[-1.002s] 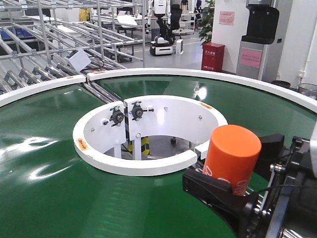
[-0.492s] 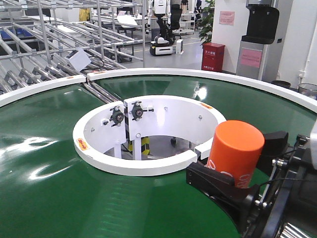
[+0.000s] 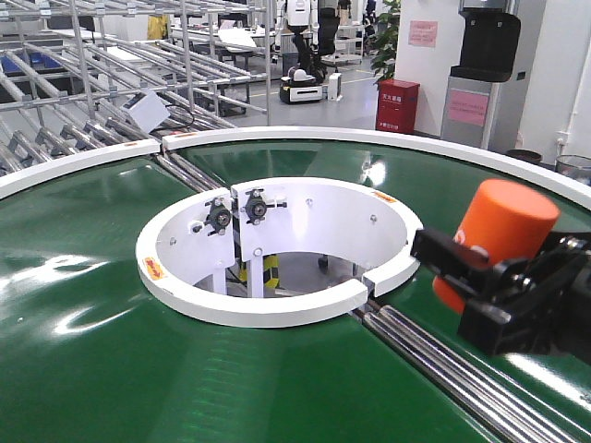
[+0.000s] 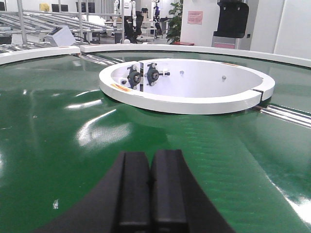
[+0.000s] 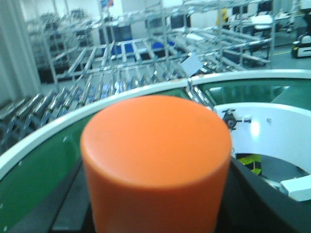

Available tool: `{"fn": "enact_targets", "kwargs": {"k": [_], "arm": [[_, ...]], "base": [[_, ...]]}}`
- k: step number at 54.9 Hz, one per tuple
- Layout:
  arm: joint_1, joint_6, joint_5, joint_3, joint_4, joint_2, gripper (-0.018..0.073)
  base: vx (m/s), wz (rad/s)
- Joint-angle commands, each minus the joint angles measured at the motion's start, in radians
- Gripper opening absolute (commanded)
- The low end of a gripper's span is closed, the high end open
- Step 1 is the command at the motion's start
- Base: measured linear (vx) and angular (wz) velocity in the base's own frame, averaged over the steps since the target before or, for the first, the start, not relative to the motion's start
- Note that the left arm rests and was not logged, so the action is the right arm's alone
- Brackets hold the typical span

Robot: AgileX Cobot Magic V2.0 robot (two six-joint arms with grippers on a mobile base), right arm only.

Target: Grab orange capacitor from left shelf to right conveyor

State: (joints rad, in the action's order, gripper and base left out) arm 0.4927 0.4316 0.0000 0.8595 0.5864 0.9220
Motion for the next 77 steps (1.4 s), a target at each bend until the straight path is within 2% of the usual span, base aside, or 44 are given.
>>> {"fn": "enact_targets", "kwargs": {"k": [1,6,14,32,37,45,50,63,77], "arm": [[-0.003,-0.141,-0.096,0.031,-0.155,-0.008,-0.0010],[-0.003,-0.171,-0.080,0.031,-0.251,-0.008,-0.0010],[-0.003,-0.170,-0.050,0.031,-0.345,-0.009,-0.0010],[-0.003,-0.157,0.000,0.031,-0.361,0.099,-0.0010],[-0.003,-0.143,-0.111,0.031,-0.361,0.177,-0.0010],[-0.003,-0.210,-0.576,-0.076,-0.308,0.289,-0.0010],[-0.003,-0.189,-0.761,-0.183,-0.307,0.364,-0.0010],[-0.001,-0.195,-0.752,-0.279,-0.321,0.570,-0.0010],[-0.001,-0.203,-0.851,-0.279,-0.330,0.762,0.0002]], "base": [[0.00,0.00],[0.00,0.00],[0.00,0.00],[0.00,0.00],[0.00,0.00],[0.00,0.00],[0.00,0.00],[0.00,0.00],[0.00,0.00]]}}
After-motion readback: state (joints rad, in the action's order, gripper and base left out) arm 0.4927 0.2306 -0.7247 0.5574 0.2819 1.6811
